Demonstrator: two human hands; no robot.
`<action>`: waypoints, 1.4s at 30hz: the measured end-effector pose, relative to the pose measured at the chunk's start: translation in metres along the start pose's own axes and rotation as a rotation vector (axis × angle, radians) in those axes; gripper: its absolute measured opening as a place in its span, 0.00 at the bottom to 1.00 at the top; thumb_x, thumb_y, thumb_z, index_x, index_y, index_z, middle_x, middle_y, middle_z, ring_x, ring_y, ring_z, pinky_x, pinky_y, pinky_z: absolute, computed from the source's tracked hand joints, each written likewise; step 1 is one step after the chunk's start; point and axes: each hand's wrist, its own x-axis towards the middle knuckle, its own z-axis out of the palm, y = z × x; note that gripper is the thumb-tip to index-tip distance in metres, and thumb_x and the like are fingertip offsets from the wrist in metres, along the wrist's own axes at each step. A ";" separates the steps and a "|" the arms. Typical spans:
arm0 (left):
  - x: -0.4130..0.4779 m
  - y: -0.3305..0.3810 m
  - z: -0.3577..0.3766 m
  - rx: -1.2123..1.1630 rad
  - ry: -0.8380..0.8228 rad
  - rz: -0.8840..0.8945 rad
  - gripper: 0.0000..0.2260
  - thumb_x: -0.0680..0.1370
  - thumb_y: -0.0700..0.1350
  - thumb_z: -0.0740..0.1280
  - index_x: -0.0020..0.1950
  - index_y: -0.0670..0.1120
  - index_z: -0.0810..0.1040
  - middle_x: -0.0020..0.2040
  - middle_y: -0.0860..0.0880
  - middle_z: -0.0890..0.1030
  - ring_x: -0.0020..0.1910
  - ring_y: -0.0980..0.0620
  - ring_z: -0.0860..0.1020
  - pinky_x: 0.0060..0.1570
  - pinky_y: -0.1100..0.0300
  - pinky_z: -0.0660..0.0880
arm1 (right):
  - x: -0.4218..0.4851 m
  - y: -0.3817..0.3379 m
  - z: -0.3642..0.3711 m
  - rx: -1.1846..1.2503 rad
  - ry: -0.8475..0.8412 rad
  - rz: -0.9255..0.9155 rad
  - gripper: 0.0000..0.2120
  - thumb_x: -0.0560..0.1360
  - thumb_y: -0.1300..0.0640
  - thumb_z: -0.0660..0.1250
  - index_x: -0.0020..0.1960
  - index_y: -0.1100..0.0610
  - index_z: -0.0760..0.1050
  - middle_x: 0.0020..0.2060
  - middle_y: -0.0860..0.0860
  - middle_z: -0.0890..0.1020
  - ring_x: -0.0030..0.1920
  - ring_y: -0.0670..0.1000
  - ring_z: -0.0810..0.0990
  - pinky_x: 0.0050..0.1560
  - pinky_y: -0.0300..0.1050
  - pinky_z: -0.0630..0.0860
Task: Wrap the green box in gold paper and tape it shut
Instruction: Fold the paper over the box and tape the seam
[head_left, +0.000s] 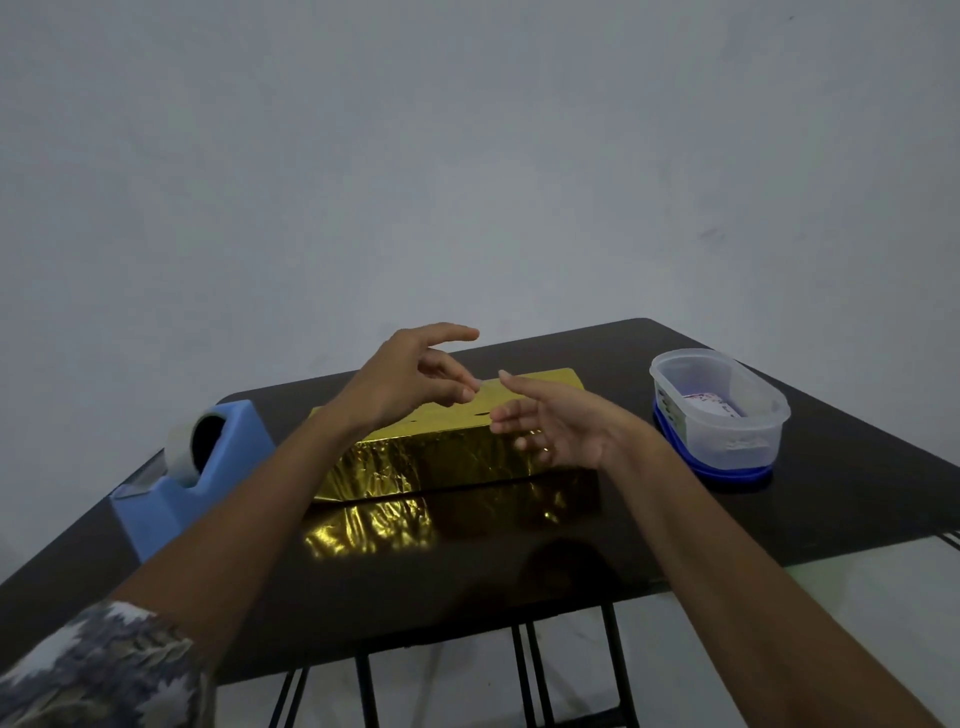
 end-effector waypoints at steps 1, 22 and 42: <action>-0.001 0.000 0.000 0.009 -0.007 0.007 0.26 0.72 0.35 0.72 0.68 0.46 0.71 0.44 0.49 0.84 0.42 0.53 0.82 0.43 0.64 0.79 | -0.001 0.000 0.001 0.019 -0.003 0.013 0.18 0.75 0.40 0.61 0.41 0.54 0.77 0.33 0.45 0.82 0.30 0.43 0.72 0.31 0.37 0.63; -0.015 0.005 -0.005 -0.341 0.102 -0.340 0.36 0.68 0.31 0.74 0.73 0.41 0.62 0.41 0.43 0.85 0.38 0.48 0.84 0.39 0.60 0.81 | -0.005 -0.007 0.033 0.101 0.438 -0.251 0.05 0.71 0.58 0.70 0.45 0.58 0.81 0.36 0.47 0.81 0.37 0.46 0.72 0.33 0.38 0.66; -0.018 -0.012 0.005 -0.574 0.097 -0.394 0.29 0.65 0.60 0.70 0.60 0.44 0.78 0.55 0.47 0.82 0.54 0.50 0.80 0.54 0.53 0.77 | 0.005 -0.007 0.038 0.042 0.607 -0.694 0.07 0.74 0.55 0.68 0.43 0.58 0.81 0.34 0.45 0.81 0.25 0.39 0.71 0.37 0.36 0.69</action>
